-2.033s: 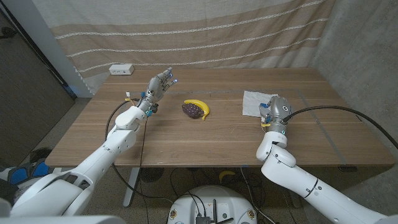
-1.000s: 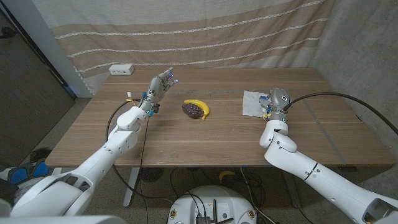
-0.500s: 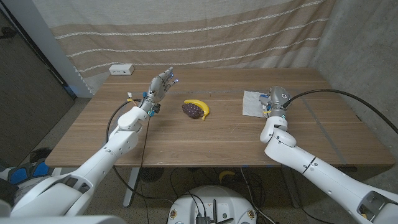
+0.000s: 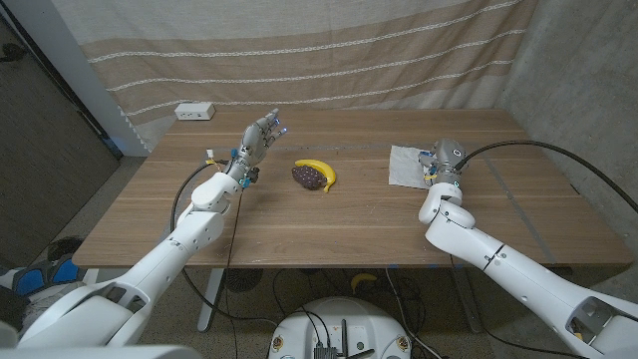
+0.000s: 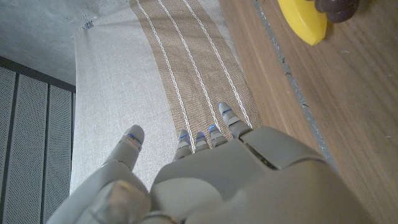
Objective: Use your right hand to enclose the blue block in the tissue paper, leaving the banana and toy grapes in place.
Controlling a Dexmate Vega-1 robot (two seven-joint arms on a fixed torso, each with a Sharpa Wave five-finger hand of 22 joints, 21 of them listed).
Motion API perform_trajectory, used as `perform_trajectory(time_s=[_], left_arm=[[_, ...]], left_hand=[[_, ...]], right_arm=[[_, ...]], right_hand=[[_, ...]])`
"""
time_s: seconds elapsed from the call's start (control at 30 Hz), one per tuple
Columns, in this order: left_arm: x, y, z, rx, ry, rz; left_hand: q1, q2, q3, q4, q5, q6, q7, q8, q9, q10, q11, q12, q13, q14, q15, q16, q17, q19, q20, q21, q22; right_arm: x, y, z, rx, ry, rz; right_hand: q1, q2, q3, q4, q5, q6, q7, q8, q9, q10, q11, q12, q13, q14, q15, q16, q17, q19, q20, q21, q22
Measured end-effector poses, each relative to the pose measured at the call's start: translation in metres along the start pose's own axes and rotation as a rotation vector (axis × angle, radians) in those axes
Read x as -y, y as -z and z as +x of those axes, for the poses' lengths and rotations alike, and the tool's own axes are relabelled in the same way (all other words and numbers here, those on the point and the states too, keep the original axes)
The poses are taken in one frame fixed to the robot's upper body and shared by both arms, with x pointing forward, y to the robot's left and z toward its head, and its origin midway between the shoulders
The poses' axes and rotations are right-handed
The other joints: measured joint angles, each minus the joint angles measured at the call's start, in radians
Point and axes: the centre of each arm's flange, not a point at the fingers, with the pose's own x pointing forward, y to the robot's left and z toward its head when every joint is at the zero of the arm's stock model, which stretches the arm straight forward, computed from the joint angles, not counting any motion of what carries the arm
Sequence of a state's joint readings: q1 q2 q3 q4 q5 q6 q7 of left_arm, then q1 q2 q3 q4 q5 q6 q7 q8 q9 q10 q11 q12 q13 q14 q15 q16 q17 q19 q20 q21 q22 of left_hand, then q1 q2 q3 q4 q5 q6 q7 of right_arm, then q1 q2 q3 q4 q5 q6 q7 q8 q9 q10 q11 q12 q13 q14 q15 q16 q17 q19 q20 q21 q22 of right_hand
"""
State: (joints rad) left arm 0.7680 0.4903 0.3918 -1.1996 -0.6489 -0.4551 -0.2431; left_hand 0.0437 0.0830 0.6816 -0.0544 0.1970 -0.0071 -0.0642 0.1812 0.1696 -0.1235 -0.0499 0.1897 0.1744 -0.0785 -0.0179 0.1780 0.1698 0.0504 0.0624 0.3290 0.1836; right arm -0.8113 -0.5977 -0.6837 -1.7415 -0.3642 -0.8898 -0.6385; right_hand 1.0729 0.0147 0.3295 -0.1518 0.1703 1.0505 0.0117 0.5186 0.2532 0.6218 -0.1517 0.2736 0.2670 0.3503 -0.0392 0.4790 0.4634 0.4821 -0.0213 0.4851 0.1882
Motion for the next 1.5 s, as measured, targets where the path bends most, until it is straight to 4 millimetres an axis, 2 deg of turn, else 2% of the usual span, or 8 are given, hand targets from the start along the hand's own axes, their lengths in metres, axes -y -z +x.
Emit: perform_trajectory(time_s=[0.3, 0.77, 1.13, 1.33, 1.4, 1.5], left_arm=[[0.002, 0.001, -0.002, -0.002, -0.008, 0.0], [0.001, 0.001, -0.005, -0.005, -0.017, 0.001], [0.001, 0.0, -0.007, -0.005, -0.02, 0.002], [0.001, -0.001, -0.009, -0.005, -0.022, 0.003], [0.001, -0.001, -0.009, -0.005, -0.022, 0.004], [0.001, -0.001, -0.009, -0.004, -0.022, 0.004]], left_hand=[[0.0, 0.0, 0.0, 0.0, 0.0, 0.004, 0.004, 0.0, 0.0, 0.0, 0.0, 0.0, 0.0, 0.0, 0.0, 0.0, 0.0, 0.0, 0.0, 0.0, 0.0], [0.0, 0.0, 0.0, 0.0, 0.0, 0.004, 0.004, 0.0, 0.0, 0.0, 0.0, 0.0, 0.0, 0.0, 0.0, 0.0, 0.0, 0.0, 0.0, -0.004, 0.0], [-0.004, 0.004, -0.004, -0.004, 0.0, 0.004, 0.004, 0.0, 0.0, 0.0, 0.0, 0.0, 0.0, 0.0, 0.0, 0.0, 0.0, 0.0, 0.0, -0.004, 0.0], [-0.004, 0.004, -0.004, -0.004, 0.0, 0.004, 0.004, 0.0, 0.0, 0.0, 0.0, 0.0, 0.0, 0.0, 0.0, 0.0, 0.0, 0.004, -0.004, -0.004, 0.0], [-0.004, 0.004, -0.004, -0.004, 0.0, 0.004, 0.004, 0.0, 0.0, 0.0, 0.0, 0.0, 0.0, 0.0, 0.0, 0.0, 0.0, 0.004, -0.004, -0.004, 0.0], [-0.004, 0.004, -0.004, -0.004, 0.0, 0.004, 0.004, 0.0, 0.0, 0.0, 0.0, 0.0, 0.0, 0.0, 0.0, 0.0, 0.0, 0.004, -0.004, -0.008, 0.0]], right_arm=[[-0.007, 0.001, 0.01, -0.01, -0.017, -0.014], [-0.02, 0.002, 0.02, -0.029, -0.054, -0.037], [-0.028, 0.003, 0.025, -0.046, -0.07, -0.048], [-0.031, 0.004, 0.027, -0.056, -0.078, -0.056], [-0.031, 0.004, 0.028, -0.056, -0.078, -0.058], [-0.032, 0.004, 0.028, -0.059, -0.084, -0.06]], right_hand=[[0.0, 0.0, -0.004, -0.004, 0.0, 0.0, 0.0, 0.0, 0.0, 0.0, 0.0, 0.0, 0.0, 0.0, 0.0, 0.0, 0.0, 0.0, 0.0, 0.0, 0.0], [0.0, 0.0, -0.008, 0.0, -0.001, -0.007, -0.007, 0.003, 0.0, 0.002, 0.002, -0.004, 0.0, 0.0, 0.0, 0.0, 0.0, 0.0, 0.0, 0.0, 0.0], [-0.007, 0.007, -0.008, 0.0, 0.004, -0.033, -0.033, -0.002, -0.008, 0.002, 0.002, -0.008, 0.004, 0.0, 0.0, -0.015, -0.009, 0.0, 0.0, 0.007, 0.0], [-0.011, 0.011, -0.011, 0.003, 0.004, -0.075, -0.072, -0.033, -0.012, -0.011, 0.014, -0.015, 0.005, 0.004, -0.004, -0.022, -0.009, 0.0, 0.0, 0.007, 0.0], [-0.011, 0.027, -0.017, 0.008, 0.004, -0.107, -0.073, -0.044, -0.017, -0.014, 0.018, -0.015, 0.005, 0.004, -0.004, -0.024, -0.009, -0.004, 0.004, 0.007, 0.0], [-0.016, 0.032, -0.024, 0.015, 0.004, -0.146, -0.078, -0.061, -0.019, -0.028, 0.031, -0.026, 0.005, 0.004, -0.004, -0.028, -0.009, -0.008, 0.008, 0.011, 0.0]])
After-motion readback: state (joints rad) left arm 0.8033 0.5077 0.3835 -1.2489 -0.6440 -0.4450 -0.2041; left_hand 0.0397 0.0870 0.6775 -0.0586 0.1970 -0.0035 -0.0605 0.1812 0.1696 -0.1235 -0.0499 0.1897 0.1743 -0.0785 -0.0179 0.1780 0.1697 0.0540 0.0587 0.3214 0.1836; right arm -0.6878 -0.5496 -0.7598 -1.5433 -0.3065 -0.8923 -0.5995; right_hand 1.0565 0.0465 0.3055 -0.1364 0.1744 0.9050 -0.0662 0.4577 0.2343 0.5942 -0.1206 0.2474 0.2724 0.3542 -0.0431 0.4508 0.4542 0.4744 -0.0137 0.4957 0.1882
